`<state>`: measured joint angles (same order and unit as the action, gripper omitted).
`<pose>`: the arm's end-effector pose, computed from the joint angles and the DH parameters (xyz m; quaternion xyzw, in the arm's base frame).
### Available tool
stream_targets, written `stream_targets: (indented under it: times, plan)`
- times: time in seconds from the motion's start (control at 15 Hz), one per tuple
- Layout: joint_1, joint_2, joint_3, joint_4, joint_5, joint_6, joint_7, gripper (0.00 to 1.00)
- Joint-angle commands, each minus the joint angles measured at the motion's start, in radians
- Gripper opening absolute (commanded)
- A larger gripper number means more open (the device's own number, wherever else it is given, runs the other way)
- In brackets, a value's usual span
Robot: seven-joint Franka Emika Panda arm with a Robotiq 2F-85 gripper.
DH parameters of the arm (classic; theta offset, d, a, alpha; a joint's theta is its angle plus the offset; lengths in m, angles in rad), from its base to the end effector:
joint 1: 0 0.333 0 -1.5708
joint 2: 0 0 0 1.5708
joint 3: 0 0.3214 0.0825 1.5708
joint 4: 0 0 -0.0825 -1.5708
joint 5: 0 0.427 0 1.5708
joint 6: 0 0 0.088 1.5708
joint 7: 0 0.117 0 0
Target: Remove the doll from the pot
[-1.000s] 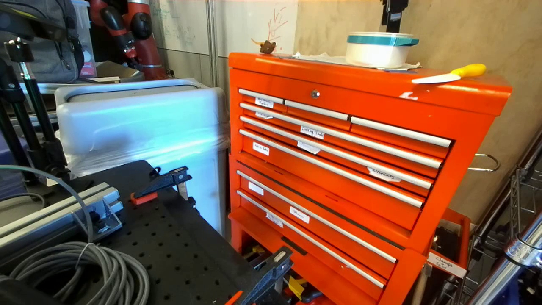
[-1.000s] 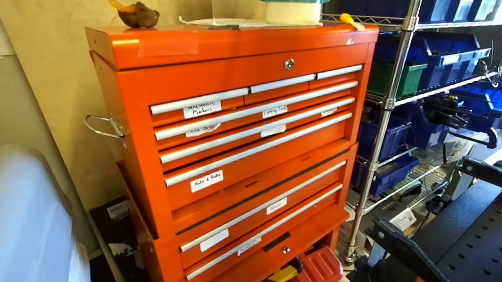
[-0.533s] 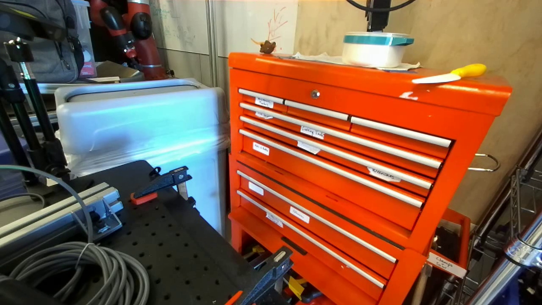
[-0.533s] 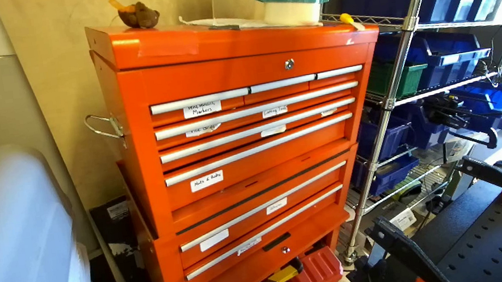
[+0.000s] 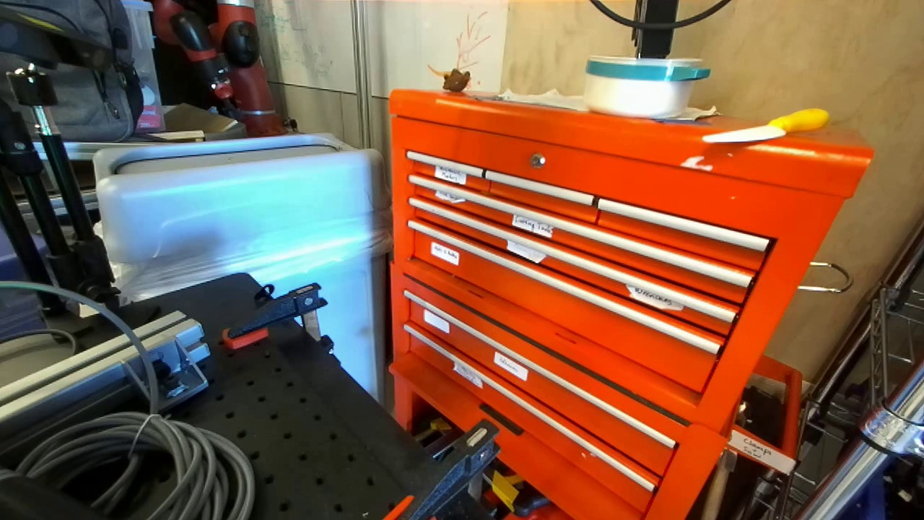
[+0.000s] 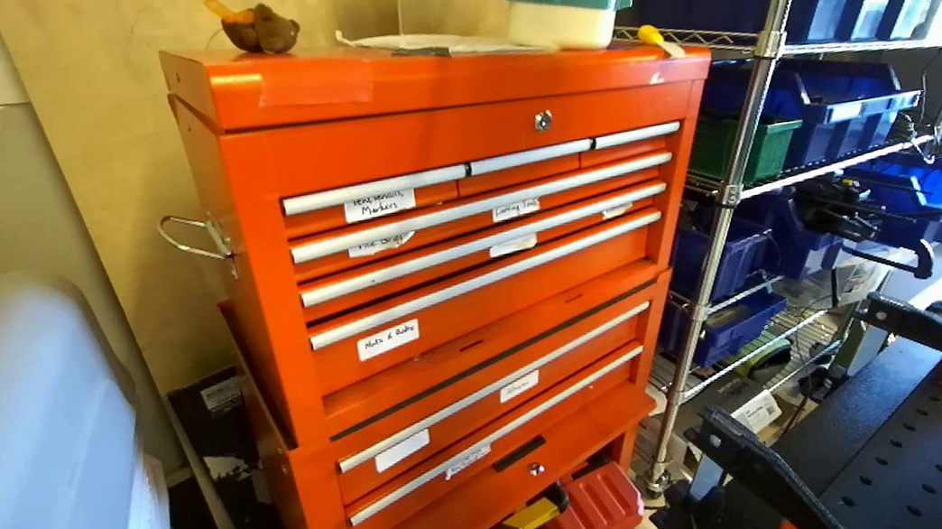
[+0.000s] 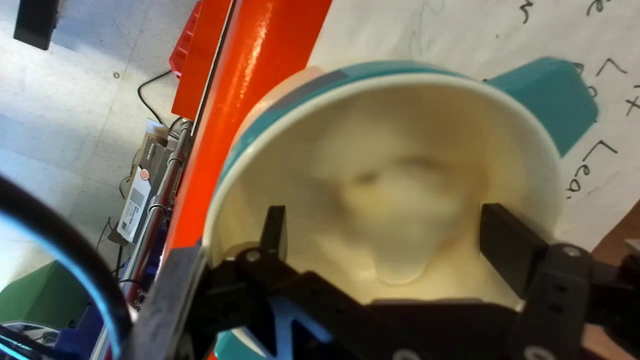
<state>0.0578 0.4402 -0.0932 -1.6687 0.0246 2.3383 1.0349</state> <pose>0.7326 -0.0183 0.3479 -0.8540 0.5072 -0.1058 0.0471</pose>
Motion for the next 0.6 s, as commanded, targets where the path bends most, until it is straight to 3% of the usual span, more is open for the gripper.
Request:
stream_targets:
  times: [0.0, 0.53]
  plan:
    - [0.016, 0.004, -0.02, -0.048, -0.032, 0.025, 0.026, 0.68]
    - [0.027, -0.001, -0.016, -0.055, -0.103, -0.006, 0.026, 0.09]
